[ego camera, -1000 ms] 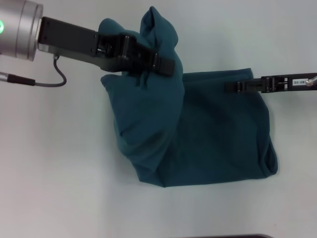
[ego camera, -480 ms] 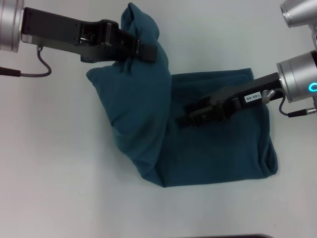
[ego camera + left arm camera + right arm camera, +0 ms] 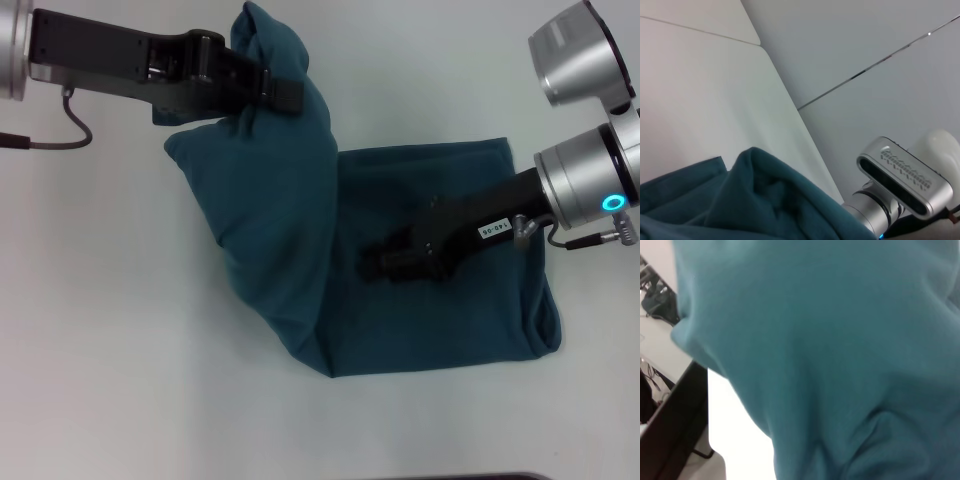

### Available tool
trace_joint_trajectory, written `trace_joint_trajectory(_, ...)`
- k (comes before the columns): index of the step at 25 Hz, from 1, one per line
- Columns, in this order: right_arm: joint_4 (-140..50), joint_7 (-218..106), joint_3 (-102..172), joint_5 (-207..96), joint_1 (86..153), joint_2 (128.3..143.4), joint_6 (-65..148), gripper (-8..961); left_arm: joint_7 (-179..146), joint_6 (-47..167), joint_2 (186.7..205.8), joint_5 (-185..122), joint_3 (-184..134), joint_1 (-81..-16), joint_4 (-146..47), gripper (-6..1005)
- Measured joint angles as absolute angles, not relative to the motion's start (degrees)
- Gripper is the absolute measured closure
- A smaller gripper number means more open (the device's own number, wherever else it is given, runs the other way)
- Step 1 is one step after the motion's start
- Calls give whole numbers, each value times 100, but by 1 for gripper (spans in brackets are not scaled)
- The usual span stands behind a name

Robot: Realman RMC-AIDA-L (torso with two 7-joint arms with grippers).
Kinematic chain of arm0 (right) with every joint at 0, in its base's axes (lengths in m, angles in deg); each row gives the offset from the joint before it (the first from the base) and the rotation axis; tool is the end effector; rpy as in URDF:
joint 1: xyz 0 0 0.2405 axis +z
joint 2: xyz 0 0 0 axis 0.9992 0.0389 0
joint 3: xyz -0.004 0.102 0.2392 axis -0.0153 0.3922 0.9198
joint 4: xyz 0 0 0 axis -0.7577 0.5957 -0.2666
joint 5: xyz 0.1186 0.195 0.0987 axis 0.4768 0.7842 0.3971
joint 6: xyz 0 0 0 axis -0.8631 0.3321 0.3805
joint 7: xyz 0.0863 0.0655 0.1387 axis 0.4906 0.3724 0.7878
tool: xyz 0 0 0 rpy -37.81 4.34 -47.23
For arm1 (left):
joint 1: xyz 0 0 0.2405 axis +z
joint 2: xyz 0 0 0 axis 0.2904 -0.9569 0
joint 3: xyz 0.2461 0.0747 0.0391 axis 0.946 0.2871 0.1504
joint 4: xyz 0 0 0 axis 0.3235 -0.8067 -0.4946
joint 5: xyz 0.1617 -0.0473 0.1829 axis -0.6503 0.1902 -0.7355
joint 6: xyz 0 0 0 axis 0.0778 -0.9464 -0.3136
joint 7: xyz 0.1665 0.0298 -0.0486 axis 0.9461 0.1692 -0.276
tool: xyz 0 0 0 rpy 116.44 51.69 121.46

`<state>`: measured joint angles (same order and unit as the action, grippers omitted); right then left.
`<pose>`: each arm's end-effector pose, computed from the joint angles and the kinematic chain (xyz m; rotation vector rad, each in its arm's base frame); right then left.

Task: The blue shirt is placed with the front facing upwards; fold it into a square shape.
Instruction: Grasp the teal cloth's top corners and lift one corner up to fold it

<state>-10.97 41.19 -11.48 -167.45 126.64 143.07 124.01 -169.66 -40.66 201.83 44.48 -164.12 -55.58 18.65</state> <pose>0.2337 0.3644 -0.0847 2.9216 -0.8363 -0.2548 -0.1389 0.3809 0.0311 2.5235 1.5337 0.5115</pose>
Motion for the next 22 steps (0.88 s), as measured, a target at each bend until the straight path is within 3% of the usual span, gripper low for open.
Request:
trace_joint_trajectory(6, -1297, 2733, -1178, -16067, 12496, 14315, 12106, 776, -16934, -4063, 20182, 4453, -16450, -5549, 1860, 911)
trace_joint_trajectory(12, -1740, 2159, -1282, -15696, 12506, 14310, 11757, 950, -16917, -4058, 20154, 4462, -16557, -5565, 1860, 911)
trace_joint_trajectory(22, -2037, 1740, -1542, -15554, 12508, 14325, 11395, 949, -16894, -4052, 20057, 4502, -16678, -5559, 1858, 911)
